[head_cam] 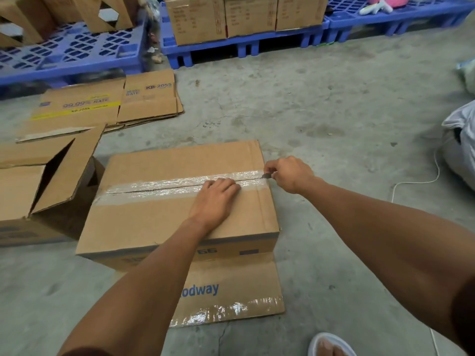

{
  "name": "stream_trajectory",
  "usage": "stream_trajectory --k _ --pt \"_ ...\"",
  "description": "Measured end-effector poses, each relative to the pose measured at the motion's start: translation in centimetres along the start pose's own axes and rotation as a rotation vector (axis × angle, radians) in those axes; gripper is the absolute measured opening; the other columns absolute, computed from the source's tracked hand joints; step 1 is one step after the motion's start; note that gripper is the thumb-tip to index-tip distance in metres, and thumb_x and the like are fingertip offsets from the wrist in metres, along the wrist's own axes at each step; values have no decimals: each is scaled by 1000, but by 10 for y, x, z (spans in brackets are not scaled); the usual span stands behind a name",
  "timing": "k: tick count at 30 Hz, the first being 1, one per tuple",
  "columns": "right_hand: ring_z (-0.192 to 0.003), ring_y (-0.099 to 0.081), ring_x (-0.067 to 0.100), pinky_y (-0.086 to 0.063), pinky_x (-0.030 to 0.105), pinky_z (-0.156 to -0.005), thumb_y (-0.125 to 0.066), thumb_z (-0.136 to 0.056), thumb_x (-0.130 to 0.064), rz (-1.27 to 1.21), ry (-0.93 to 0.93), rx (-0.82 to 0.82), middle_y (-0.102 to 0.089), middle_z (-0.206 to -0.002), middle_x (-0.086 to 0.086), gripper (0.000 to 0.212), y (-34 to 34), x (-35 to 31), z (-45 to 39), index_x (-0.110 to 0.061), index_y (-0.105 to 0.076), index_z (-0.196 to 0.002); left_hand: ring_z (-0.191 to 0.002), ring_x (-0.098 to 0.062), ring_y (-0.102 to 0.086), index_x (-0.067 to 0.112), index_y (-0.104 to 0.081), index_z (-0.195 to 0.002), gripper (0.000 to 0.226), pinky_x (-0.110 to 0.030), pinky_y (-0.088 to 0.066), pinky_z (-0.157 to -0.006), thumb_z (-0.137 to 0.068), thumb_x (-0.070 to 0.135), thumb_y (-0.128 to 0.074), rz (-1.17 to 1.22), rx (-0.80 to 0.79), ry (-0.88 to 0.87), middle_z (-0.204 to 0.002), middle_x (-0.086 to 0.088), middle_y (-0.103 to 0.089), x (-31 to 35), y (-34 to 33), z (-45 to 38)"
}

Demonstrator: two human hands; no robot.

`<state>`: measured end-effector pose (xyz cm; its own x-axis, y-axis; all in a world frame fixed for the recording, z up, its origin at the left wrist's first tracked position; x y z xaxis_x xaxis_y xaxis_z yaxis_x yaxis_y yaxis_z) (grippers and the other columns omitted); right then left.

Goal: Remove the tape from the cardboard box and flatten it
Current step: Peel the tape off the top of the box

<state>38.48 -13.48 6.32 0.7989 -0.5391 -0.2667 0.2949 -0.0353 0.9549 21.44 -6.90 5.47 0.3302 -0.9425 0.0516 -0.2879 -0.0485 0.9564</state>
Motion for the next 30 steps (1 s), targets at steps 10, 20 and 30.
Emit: stream_trajectory --k 10,20,30 --pt "-94 -63 25 -36 30 -74 -47 -85 2 102 189 107 -72 -101 -2 38 -7 -74 -11 -27 -64 -102 -105 -21 -50 21 -58 -116 32 -40 -36 -92 -93 34 -41 -32 -8 318 -112 3 -56 -34 7 12" --pt "-85 -63 22 -42 32 -73 -48 -94 -10 -22 83 170 -71 -95 -10 24 -15 -24 -2 -32 -57 -99 -105 -20 -52 21 -62 -119 41 -39 -38 -92 -88 32 -37 -27 -9 350 -112 4 -57 -36 5 15" --pt "-73 -73 18 -55 17 -62 -58 -88 -1 -878 -396 84 -70 -106 8 22 -35 8 -26 -12 -73 -100 -101 -24 -54 19 -63 -123 42 -40 -41 -87 -85 25 -47 -81 -18 364 -112 1 -59 -33 7 16"
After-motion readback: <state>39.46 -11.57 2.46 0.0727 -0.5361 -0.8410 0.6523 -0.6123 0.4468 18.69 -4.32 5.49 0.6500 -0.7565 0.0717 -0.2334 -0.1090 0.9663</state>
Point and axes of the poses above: each hand's wrist, its own z-axis away from the middle knuckle, its own y-axis out of the back of the hand, x = y × z, the point moved 10 cm from there along -z, towards the middle knuckle
